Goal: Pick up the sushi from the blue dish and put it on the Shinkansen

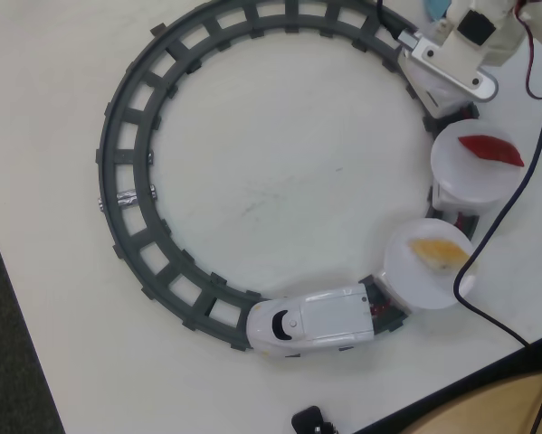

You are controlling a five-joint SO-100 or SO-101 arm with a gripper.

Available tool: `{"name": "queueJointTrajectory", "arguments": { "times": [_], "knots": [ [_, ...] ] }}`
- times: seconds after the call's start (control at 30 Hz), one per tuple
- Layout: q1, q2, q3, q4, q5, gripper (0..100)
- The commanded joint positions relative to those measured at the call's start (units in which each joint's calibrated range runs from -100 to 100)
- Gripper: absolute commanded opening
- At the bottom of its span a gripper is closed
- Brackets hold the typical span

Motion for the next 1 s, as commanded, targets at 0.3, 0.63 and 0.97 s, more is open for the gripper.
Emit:
{"name": "queueJointTrajectory", "arguments": {
  "times": [0.3, 0.63, 0.97],
  "knots": [
    [-0.40, -12.93, 10.49, 0.80, 0.19, 3],
    [-5.94, -14.60, 16.95, 0.71, 0.29, 3],
    [-7.88, -16.94, 22.69, 0.37, -0.18, 5]
  ]
}}
